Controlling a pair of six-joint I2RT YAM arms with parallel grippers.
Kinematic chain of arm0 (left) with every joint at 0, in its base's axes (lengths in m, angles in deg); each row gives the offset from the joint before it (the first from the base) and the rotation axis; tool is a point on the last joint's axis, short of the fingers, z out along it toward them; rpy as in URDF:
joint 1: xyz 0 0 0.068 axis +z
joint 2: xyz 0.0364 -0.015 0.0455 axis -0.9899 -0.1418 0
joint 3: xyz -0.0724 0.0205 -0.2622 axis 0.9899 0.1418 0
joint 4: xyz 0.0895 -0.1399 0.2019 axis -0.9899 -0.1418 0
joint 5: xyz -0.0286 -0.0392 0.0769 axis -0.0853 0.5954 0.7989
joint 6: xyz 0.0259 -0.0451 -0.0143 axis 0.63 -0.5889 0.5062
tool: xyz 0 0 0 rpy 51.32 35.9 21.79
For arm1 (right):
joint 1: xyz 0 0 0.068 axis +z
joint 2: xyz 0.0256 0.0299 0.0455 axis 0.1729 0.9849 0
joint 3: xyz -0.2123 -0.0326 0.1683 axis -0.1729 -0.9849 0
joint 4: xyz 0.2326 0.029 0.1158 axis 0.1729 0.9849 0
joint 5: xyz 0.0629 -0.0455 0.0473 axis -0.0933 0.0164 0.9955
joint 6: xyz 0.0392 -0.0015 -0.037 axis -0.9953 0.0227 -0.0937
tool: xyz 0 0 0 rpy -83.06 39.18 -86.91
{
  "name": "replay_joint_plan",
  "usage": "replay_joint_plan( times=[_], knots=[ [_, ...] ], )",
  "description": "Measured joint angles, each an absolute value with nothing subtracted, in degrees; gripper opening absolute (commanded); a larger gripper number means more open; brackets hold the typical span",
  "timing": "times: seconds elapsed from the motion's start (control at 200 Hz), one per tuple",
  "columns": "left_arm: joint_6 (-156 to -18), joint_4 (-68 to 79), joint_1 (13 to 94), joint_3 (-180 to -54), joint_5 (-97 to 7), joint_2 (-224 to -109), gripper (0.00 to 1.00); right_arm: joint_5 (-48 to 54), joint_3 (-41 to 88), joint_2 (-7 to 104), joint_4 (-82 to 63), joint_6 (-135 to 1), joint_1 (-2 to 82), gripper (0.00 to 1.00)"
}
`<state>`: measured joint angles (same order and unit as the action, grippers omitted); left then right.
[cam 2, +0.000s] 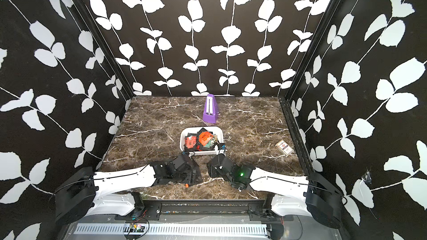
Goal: Put the tea bags into the storage box
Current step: Move the tea bag to the center of the board, then pick up the tea bag from the center of the board.
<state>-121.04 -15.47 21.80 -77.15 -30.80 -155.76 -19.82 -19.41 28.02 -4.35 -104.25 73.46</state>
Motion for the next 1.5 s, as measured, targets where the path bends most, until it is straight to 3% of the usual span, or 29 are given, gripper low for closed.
replay_joint_plan(
  times=[0.135, 0.31, 0.425, 0.595, 0.865, 1.06, 1.5],
  knots=[
    [-121.3, -16.9, 21.7, -80.1, -28.7, -155.3, 0.89, -20.3, -20.0, 28.0, -4.0, -105.0, 74.2, 0.45],
    [-121.4, -22.1, 21.7, -80.8, -22.2, -149.0, 0.91, -20.5, -20.0, 28.9, -5.0, -105.7, 76.3, 0.35],
    [-121.8, -25.2, 21.9, -80.2, -19.3, -143.9, 0.85, -20.2, -20.0, 32.6, -7.0, -106.6, 77.8, 0.22],
    [-122.1, -24.1, 21.9, -76.7, -21.5, -139.1, 0.74, -19.9, -20.0, 37.7, -8.8, -108.1, 79.0, 0.17],
    [-122.4, -14.3, 21.9, -74.8, -29.5, -143.1, 0.60, -23.6, -20.1, 37.9, -8.7, -111.0, 79.0, 0.05],
    [-122.1, -9.6, 21.9, -75.1, -31.6, -149.6, 0.52, -24.5, -20.3, 39.4, -9.3, -111.6, 79.0, 0.01],
    [-120.0, -6.6, 21.9, -78.2, -31.6, -157.5, 0.47, -22.9, -22.6, 45.4, -15.0, -112.9, 78.2, 0.00]
  ],
)
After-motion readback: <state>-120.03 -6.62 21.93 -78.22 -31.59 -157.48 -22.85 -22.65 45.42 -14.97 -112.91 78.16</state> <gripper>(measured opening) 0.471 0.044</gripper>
